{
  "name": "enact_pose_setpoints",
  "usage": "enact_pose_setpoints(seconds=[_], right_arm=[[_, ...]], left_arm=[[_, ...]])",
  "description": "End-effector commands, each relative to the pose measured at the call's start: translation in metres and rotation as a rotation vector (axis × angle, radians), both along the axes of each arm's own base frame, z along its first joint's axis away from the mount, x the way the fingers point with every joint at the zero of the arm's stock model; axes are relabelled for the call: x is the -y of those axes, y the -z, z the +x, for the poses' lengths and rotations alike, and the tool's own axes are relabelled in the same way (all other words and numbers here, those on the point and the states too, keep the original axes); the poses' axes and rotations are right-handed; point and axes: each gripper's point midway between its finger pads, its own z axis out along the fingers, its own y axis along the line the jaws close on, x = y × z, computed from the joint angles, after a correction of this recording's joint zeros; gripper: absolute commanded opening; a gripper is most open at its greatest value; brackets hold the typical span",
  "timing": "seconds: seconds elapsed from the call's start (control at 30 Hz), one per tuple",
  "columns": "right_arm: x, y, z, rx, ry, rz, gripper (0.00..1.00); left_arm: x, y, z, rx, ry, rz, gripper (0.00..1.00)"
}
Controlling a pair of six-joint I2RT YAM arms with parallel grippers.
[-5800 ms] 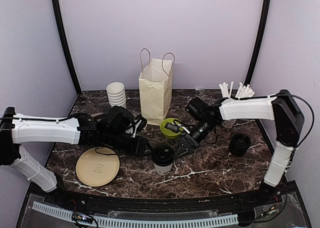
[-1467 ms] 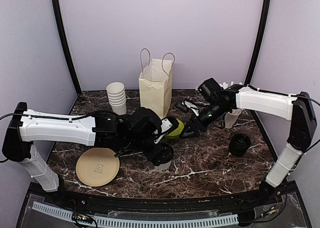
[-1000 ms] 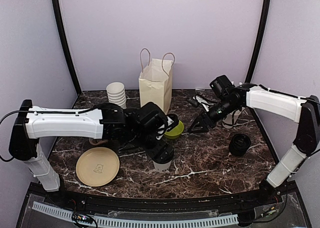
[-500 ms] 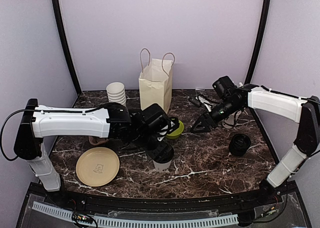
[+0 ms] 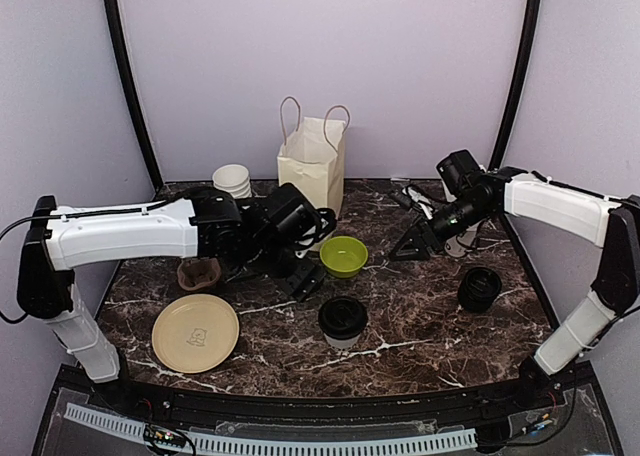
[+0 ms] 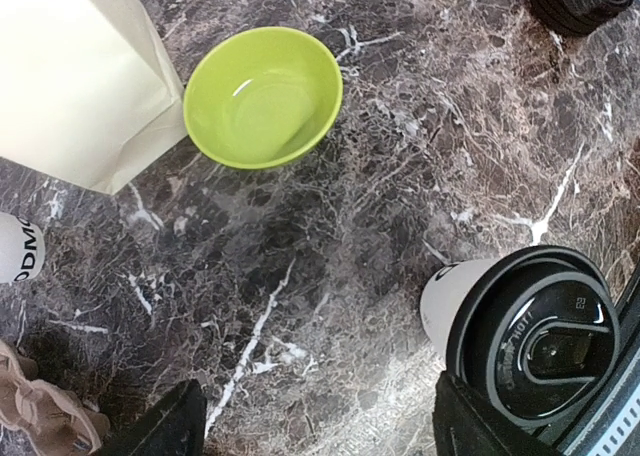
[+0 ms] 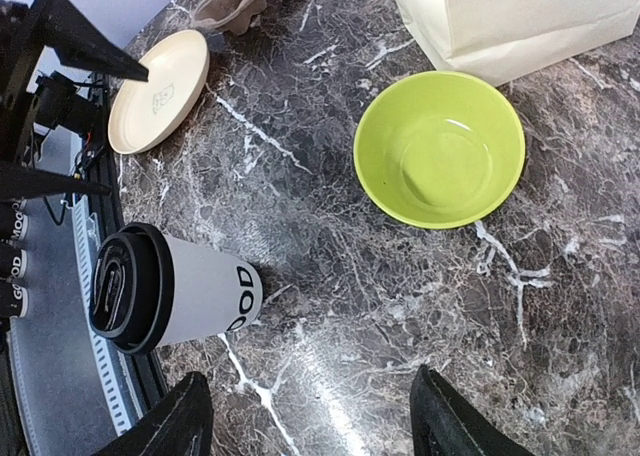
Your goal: Pack the takeout coffee
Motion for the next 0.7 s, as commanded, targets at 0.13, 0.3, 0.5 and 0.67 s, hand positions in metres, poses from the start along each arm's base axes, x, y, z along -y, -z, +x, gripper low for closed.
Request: enact_pose_setpoints(seconds=[0.13,0.3,0.5,0.67], right_arm=[[-0.019,-0.047,-0.04,0.219,-0.247,0.096,0.75],[-0.047,-0.041,-0.069,0.415,-0.406,0.004,0.91],[-0.077,-0.012,-0.084,0.436,-0.523,-0.1,0.94],[-0.096,0.014,-0.097,0.438,-0.592,-0.174,0.99]], left_arm=[[-0.02,-0.059,0.017,0.16,-0.081,-0.119,0.84],[-0.053,-0.088,0.04,0.248,-0.248,-0.205,0.88],[-0.066,-0.1,0.042,0.26,-0.312,-0.288,0.88],[-0.073,-0.095,0.04,0.257,-0.327,-0.276,0.88]])
